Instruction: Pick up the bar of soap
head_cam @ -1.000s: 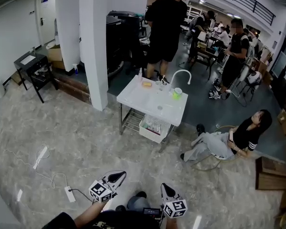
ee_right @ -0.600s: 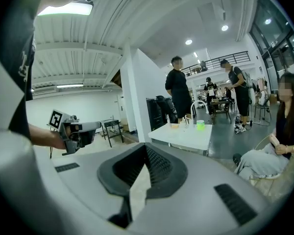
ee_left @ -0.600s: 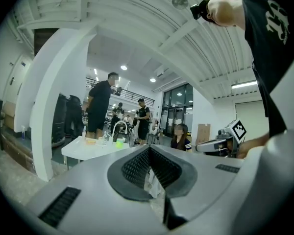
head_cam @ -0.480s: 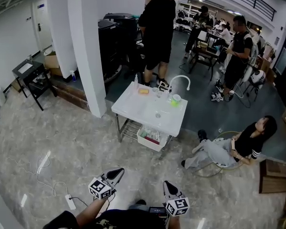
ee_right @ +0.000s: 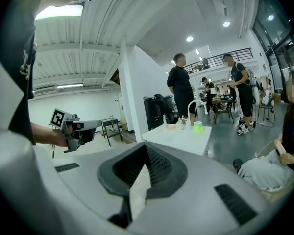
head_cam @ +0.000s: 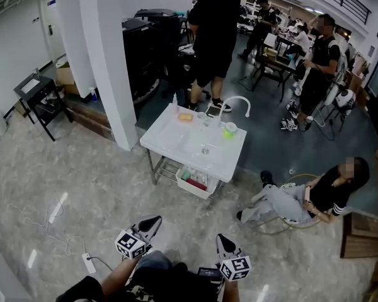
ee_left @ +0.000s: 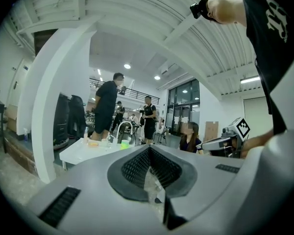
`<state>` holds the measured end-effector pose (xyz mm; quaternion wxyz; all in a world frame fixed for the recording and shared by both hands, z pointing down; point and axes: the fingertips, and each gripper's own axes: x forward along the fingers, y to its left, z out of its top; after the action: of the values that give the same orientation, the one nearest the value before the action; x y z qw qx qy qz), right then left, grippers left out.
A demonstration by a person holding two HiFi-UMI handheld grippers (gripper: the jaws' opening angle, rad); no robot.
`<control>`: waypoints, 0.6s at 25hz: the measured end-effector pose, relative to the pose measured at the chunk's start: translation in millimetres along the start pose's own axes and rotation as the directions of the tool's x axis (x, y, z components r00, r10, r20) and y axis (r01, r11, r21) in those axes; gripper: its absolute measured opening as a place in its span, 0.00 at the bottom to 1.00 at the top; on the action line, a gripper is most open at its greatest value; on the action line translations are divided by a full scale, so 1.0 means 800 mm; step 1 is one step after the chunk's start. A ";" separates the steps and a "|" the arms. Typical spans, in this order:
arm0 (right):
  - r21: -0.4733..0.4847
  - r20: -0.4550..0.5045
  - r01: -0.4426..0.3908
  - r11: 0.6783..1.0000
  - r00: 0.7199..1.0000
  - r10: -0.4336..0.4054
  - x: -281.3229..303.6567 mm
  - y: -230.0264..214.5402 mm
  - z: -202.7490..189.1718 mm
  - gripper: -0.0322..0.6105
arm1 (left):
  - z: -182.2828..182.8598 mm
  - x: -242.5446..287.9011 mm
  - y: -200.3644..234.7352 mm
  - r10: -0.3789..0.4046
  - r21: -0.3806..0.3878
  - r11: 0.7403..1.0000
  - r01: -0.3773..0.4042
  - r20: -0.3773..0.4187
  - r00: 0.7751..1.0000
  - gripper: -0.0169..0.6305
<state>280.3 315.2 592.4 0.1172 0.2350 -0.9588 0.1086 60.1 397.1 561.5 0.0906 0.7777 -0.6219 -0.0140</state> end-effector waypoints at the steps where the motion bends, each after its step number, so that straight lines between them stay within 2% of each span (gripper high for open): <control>1: 0.002 -0.001 -0.004 1.000 1.000 0.004 0.006 -0.004 0.000 0.06 | 0.000 0.006 0.002 -0.002 0.001 1.000 0.002 -0.003 1.000 0.04; 7: 0.007 -0.008 -0.012 1.000 1.000 0.012 0.051 -0.028 0.010 0.06 | 0.000 0.056 0.033 -0.020 -0.002 1.000 0.020 -0.029 0.999 0.04; 15: 0.038 -0.018 0.068 0.997 0.998 -0.067 0.141 -0.089 0.044 0.06 | 0.014 0.166 0.112 -0.113 -0.004 0.994 0.113 -0.003 0.994 0.04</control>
<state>211.0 196.5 601.2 0.1241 0.2686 -0.9470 0.1248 2.5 248.3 576.6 0.0922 0.8115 -0.5767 -0.0192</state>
